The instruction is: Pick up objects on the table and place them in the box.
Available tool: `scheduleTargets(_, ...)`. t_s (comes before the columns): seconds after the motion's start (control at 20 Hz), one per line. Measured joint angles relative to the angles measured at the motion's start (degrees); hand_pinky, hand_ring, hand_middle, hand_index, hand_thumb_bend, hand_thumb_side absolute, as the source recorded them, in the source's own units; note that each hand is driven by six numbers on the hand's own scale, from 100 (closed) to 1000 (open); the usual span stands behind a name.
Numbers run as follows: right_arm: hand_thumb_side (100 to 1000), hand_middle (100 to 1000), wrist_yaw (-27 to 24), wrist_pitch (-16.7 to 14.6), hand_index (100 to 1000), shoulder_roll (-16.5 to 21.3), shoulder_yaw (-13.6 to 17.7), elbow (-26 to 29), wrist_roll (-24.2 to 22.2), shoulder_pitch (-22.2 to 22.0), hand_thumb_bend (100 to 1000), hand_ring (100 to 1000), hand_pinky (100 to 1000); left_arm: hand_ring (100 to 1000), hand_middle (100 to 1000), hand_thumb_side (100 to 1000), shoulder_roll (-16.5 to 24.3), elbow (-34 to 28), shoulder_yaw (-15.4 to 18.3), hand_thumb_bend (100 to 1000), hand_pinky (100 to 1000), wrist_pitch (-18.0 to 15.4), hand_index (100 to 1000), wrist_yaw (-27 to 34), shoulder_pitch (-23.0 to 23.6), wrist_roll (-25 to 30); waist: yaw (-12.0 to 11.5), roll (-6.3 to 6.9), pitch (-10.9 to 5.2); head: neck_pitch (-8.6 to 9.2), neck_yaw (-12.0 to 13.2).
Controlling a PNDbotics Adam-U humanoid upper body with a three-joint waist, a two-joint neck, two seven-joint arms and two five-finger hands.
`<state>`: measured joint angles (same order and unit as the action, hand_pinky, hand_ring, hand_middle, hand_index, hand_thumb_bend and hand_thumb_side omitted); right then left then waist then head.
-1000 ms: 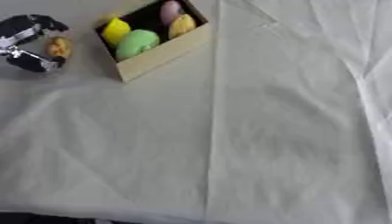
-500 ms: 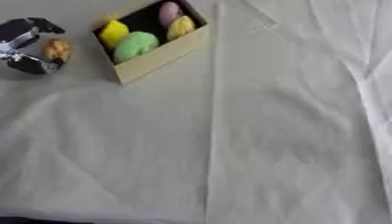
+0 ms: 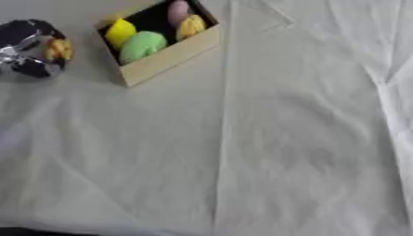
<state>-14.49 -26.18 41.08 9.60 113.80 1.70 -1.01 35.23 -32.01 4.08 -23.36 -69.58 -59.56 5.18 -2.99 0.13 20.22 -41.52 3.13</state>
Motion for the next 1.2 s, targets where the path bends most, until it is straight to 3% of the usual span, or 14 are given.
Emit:
scheduleTargets(0.5, 611, 769, 0.2, 0.0, 858, -0.1, -0.1, 0.0, -0.2, -0.1, 100, 757, 1000, 677, 592, 100, 0.0, 0.3, 0.0, 232, 565, -0.4, 601, -0.3, 0.0, -3.7, 0.0, -0.01, 0.0, 0.19, 0.0)
scheduleTargets(0.9, 603, 769, -1.0, -0.2, 858, 0.0, 0.0, 0.0, -0.3, -1.1, 100, 759, 1000, 652, 571, 100, 0.0, -1.5, -0.9, 231, 543, -2.4, 573, 1.1, 0.6, -7.0, 0.1, -0.26, -0.1, -0.54, -0.4)
scheduleTargets(1.2, 599, 768, -2.6, -0.8, 858, 0.3, 0.3, 0.0, -0.4, -1.6, 100, 759, 1000, 651, 572, 100, -0.2, -9.5, -2.6, 249, 547, -5.8, 578, 3.6, 0.5, -6.0, -0.2, -0.26, -1.48, -1.86, -1.0)
